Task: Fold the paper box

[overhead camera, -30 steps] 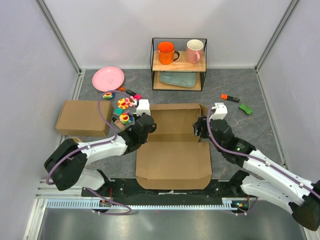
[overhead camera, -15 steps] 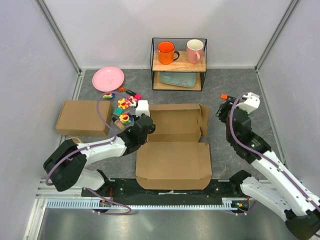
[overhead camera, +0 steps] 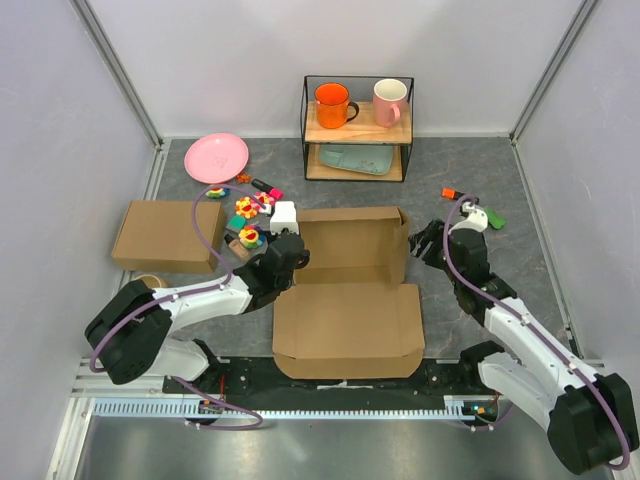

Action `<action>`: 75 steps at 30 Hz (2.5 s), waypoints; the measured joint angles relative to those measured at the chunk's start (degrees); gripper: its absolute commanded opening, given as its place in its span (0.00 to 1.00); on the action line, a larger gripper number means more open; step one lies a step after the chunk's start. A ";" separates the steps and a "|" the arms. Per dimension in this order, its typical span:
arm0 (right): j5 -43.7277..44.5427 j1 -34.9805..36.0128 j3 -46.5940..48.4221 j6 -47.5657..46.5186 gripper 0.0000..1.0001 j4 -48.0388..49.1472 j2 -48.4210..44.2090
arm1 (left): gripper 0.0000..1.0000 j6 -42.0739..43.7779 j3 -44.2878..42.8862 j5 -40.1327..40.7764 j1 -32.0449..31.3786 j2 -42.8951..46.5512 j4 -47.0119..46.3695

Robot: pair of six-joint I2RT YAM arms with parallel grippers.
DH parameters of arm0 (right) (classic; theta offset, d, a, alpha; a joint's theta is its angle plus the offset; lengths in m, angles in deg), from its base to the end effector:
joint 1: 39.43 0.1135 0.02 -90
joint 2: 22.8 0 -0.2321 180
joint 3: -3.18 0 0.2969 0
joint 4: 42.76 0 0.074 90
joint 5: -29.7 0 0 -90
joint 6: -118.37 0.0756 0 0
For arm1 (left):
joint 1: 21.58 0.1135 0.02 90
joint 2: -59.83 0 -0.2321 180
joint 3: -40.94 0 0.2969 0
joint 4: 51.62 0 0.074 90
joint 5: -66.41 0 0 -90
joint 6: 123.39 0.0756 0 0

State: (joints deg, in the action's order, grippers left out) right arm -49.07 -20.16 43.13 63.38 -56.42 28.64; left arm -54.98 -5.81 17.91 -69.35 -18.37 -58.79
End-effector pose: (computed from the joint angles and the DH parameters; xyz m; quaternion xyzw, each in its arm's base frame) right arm 0.2884 0.0852 0.1729 0.1670 0.8249 0.1699 0.5125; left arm 0.2689 -0.2217 0.1321 -0.0093 0.8086 -0.0440 0.5866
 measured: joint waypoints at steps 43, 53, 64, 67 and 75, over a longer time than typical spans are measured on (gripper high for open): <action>-5.55 4.63 -7.65 -3.69 0.80 13.99 -9.46 | 0.02 1.51 1.20 -1.01 -0.22 0.48 -2.10; -8.92 5.05 -7.89 -3.85 0.80 15.93 -0.96 | 0.02 2.21 1.53 -1.20 -0.31 0.59 -2.78; 0.92 12.61 -0.76 -8.79 0.56 13.25 10.23 | 0.02 3.50 1.81 -1.40 -0.76 0.70 -3.50; 6.36 14.23 1.18 -10.19 0.42 13.03 13.16 | 0.02 3.67 2.21 -1.53 -0.94 0.92 -4.02; 17.33 17.46 4.00 -11.74 0.12 12.11 21.20 | 0.02 3.82 2.91 -1.62 -1.25 1.68 -4.31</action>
State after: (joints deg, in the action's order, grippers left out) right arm -31.74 -2.70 47.13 51.64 -44.31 49.84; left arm -51.15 -2.90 16.29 -70.59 -16.68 -63.10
